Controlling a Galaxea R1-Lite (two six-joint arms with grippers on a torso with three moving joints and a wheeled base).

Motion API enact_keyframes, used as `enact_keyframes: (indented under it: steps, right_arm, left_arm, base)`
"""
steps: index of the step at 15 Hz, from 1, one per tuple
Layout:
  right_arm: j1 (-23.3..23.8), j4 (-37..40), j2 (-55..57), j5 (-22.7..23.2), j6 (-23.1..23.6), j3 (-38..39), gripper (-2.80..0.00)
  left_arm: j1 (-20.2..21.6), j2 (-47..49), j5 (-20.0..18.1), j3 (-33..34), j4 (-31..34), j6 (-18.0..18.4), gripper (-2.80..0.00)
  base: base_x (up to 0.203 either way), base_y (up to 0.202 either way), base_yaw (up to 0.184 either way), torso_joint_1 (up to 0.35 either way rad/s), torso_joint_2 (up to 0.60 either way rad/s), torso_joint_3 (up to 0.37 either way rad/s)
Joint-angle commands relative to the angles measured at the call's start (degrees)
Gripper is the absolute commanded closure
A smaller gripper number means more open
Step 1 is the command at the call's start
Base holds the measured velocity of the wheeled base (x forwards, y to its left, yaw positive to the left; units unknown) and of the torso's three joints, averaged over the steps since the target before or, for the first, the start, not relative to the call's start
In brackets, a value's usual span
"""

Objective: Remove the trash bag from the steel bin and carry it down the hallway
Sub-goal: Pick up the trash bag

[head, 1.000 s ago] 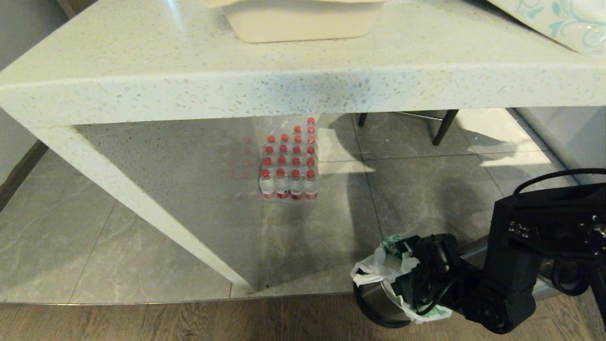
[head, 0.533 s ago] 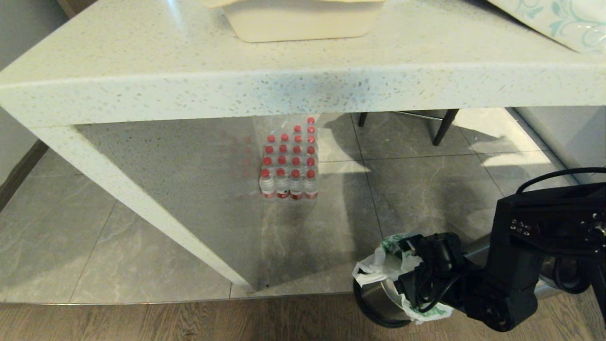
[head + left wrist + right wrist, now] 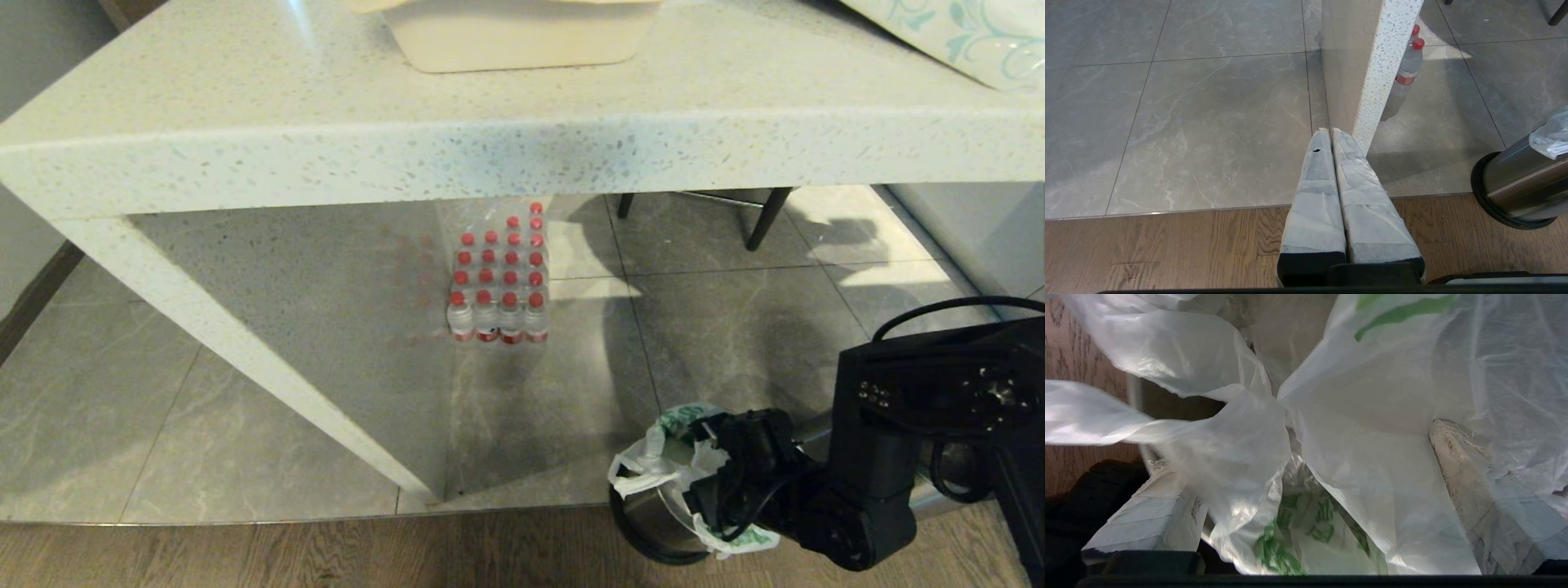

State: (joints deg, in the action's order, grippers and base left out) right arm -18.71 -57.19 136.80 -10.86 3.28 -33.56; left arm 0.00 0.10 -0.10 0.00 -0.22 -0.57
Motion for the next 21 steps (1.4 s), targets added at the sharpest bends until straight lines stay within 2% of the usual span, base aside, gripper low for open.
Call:
enact_keyframes:
  steps: [1, 7, 8, 17, 21]
  right_arm:
    - [-0.01, -0.31, 2.07, 0.03, -0.02, -0.72, -2.80]
    - [0.26, -0.65, 3.39, -0.04, 0.32, -2.21, -2.80]
    - [0.26, -0.73, 3.61, -0.09, 0.32, -2.43, 0.00]
    - [0.26, -2.05, 2.41, -1.43, -0.15, -1.91, 0.00]
    - [0.26, -1.64, -3.09, -2.27, -0.42, -0.79, 0.00]
  left_arm:
    - [0.00, -0.01, 0.01, 0.00, -0.04, -0.04, 0.00]
    - [0.00, -0.01, 0.01, 0.00, -0.04, -0.04, 0.00]
    - [0.00, -0.01, 0.01, 0.00, -0.04, -0.04, 0.00]
    - [0.00, -0.01, 0.01, 0.00, -0.04, -0.04, 0.00]
    - [0.00, -0.01, 0.01, 0.00, -0.04, -0.04, 0.00]
  base:
    - [0.000, 0.000, 0.000, 0.000, 0.00, 0.000]
    - [0.000, 0.000, 0.000, 0.000, 0.00, 0.000]
    - [0.000, 0.000, 0.000, 0.000, 0.00, 0.000]
    - [0.000, 0.000, 0.000, 0.000, 0.00, 0.000]
    - [0.000, 0.000, 0.000, 0.000, 0.00, 0.000]
